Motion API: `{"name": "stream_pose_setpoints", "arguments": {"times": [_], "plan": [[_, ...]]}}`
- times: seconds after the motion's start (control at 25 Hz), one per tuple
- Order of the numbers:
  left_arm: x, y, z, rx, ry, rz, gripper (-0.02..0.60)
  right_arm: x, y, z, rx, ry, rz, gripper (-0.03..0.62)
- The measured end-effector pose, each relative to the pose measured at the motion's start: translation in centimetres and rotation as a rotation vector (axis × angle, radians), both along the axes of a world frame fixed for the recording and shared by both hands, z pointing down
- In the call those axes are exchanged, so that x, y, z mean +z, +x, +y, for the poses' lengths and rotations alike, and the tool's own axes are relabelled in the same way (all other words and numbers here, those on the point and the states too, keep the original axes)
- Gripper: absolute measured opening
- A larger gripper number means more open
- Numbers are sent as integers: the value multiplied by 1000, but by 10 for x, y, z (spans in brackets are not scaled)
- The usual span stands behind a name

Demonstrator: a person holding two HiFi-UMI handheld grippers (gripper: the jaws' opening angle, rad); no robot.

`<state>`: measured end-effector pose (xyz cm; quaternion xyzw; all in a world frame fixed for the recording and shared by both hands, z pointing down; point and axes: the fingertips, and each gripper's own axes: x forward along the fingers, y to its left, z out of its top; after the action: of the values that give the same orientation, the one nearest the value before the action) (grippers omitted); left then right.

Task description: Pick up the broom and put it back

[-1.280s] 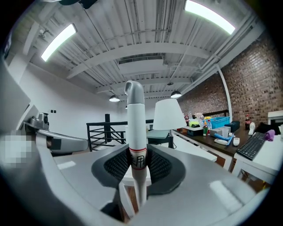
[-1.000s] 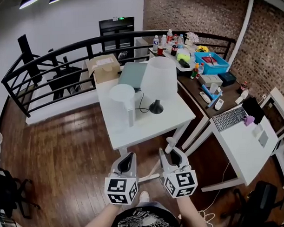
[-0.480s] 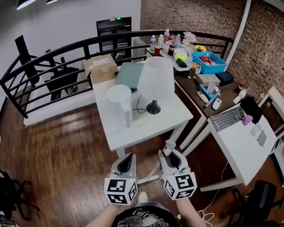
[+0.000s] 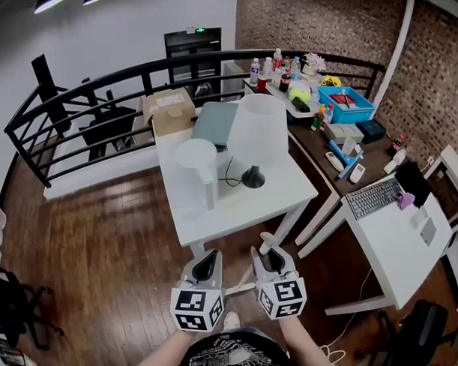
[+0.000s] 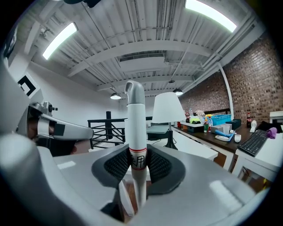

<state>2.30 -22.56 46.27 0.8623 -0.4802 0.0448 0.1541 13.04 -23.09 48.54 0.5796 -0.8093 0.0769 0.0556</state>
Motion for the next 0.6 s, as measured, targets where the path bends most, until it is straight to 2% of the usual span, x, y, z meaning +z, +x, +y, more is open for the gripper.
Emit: {"name": "stream_pose_setpoints", "arguments": {"times": [0.6], "plan": [[22,8,-26,-22,-33,-44,5,66,-8,-44,-76,-85,41,95]]}}
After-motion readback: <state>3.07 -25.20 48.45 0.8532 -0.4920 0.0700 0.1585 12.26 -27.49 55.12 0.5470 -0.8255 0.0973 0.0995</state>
